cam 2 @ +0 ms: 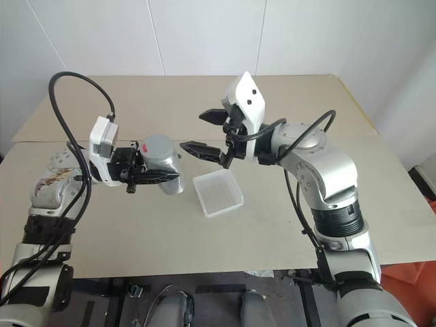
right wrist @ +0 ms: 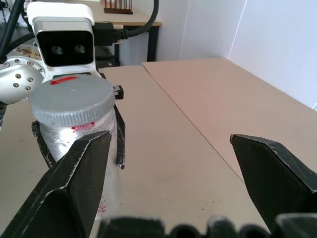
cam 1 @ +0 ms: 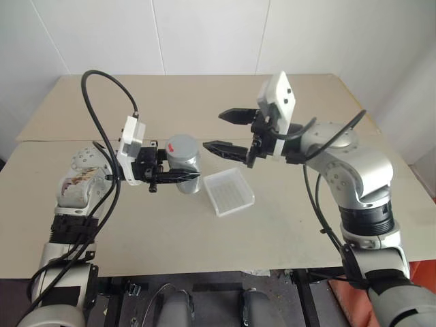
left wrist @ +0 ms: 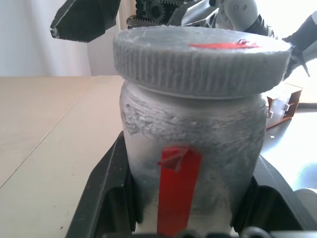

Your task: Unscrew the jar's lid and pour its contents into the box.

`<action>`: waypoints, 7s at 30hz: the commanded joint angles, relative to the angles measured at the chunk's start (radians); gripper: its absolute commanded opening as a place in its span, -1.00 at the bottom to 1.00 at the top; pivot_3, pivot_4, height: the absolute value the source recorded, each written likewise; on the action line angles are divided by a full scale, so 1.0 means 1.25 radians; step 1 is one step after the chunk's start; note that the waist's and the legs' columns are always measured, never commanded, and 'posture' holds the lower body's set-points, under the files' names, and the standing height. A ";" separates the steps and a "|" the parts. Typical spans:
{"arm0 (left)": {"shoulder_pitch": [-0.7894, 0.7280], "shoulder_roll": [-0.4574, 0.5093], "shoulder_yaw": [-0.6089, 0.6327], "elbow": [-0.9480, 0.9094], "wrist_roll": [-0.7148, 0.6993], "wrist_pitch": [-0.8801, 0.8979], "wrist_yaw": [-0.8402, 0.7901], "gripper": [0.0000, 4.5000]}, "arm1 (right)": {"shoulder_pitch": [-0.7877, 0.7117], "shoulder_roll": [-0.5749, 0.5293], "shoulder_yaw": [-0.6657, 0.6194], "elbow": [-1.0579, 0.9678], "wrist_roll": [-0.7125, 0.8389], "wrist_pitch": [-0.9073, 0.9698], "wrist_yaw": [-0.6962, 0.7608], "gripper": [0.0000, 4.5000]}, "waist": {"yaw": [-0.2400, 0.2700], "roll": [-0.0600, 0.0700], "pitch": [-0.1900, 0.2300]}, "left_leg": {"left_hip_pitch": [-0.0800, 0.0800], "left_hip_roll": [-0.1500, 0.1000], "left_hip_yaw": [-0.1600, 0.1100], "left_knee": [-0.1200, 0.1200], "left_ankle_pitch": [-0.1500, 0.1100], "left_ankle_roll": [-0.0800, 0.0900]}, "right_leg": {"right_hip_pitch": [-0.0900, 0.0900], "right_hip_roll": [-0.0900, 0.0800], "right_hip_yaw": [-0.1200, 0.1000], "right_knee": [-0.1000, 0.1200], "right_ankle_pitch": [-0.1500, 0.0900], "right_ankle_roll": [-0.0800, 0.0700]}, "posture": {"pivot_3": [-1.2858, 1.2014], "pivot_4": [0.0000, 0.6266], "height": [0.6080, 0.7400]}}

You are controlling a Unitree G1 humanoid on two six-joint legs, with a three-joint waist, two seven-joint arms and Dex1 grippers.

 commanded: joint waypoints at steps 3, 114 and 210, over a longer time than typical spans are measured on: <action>-0.008 0.003 0.010 -0.025 -0.018 -0.006 -0.004 -0.14 | 0.011 -0.020 -0.022 -0.040 0.007 -0.014 0.013 0.98 | -0.001 0.000 0.000 | 0.000 0.000 0.000 0.000 0.000 0.000 | 0.000 0.000 0.000 0.000 0.000 0.000 | 0.03 -0.52 1.00; 0.034 -0.041 -0.003 -0.050 0.167 -0.165 0.327 -0.14 | 0.401 -0.029 -0.087 0.029 -0.167 -0.005 -0.279 0.79 | -0.002 0.000 0.000 | 0.000 -0.001 0.000 0.000 0.000 0.000 | 0.001 -0.001 0.001 -0.001 0.000 0.000 | 0.03 -0.52 1.00; 0.568 0.223 0.385 -0.351 -0.109 0.162 0.296 0.99 | 0.288 -0.253 -0.172 -0.246 0.266 0.279 -0.086 1.00 | -0.002 0.000 0.000 | -0.001 -0.003 -0.001 0.005 0.000 0.000 | 0.002 -0.005 -0.001 -0.001 0.001 0.002 | 0.03 -0.52 1.00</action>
